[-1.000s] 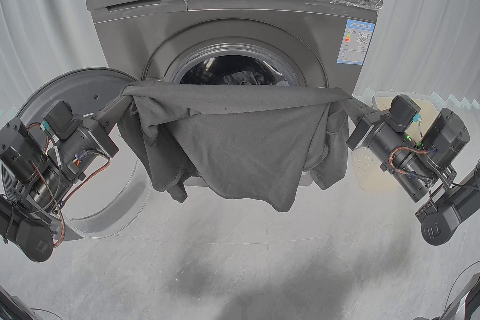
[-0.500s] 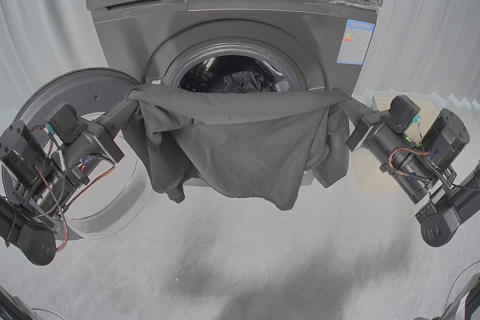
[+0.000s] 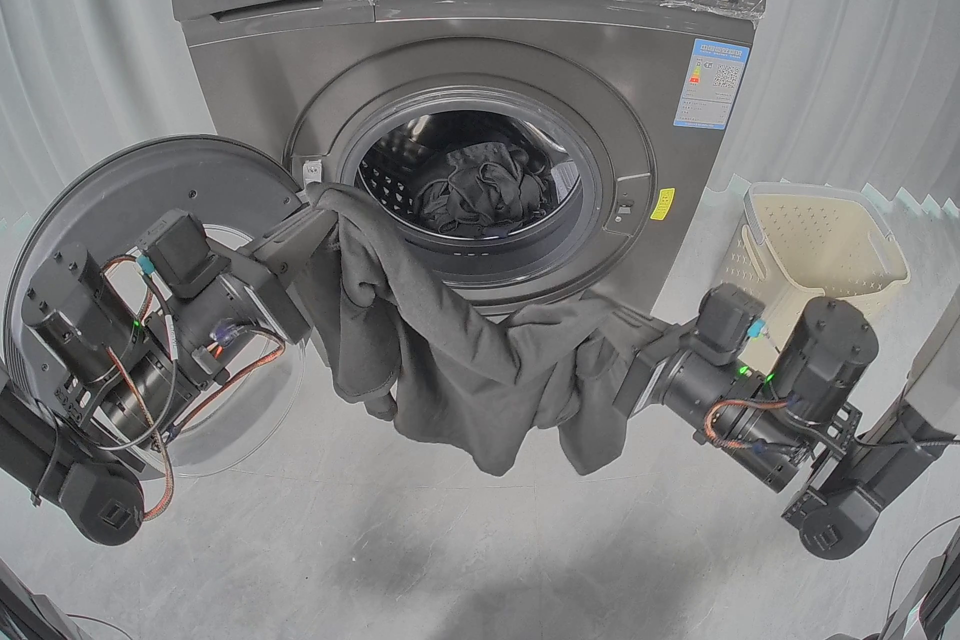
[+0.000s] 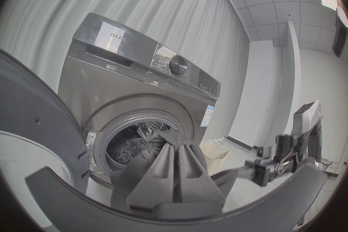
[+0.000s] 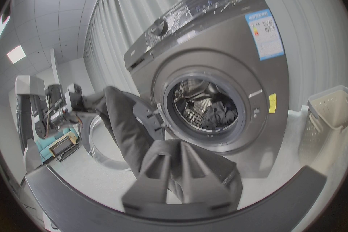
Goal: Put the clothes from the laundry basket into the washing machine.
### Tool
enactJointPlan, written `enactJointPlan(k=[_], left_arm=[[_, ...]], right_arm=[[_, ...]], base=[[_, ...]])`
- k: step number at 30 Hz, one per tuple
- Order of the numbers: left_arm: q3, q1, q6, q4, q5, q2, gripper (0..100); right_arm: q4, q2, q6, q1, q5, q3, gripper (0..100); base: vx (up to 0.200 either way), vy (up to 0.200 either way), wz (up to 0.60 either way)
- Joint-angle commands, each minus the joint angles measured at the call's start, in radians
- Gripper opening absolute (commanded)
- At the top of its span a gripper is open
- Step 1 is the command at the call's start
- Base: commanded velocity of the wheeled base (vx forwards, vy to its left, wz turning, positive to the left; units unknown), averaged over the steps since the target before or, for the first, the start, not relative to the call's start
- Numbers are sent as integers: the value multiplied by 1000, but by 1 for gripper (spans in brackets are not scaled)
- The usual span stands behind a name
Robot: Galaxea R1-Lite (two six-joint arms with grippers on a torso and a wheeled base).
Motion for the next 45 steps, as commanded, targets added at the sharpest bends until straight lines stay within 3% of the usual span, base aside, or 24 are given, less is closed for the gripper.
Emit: enactJointPlan(k=[1,7,22,28,39,45], left_arm=[[-17,-39,1,0,16,1,0],[-15,-59,2,0,30,-1,0],[-23,-90,7,0,51,-2,0],[-20,-91,16,1,51,1,0],[-17,-97,16,0,51,-4,0],[-20,-97,16,0,51,-4,0]], right_arm=[[0,112,3,28,-6,10,100],[0,192,18,74,-26,64,100],[-2,338,24,148,-20,46,100],[0,385,24,162,-23,-66,100],[7,483,4,150,-14,-385,100],[10,523,0,157,-11,-484,100]], base=[[0,0,0],[0,0,0],[0,0,0],[0,0,0],[0,0,0],[0,0,0]])
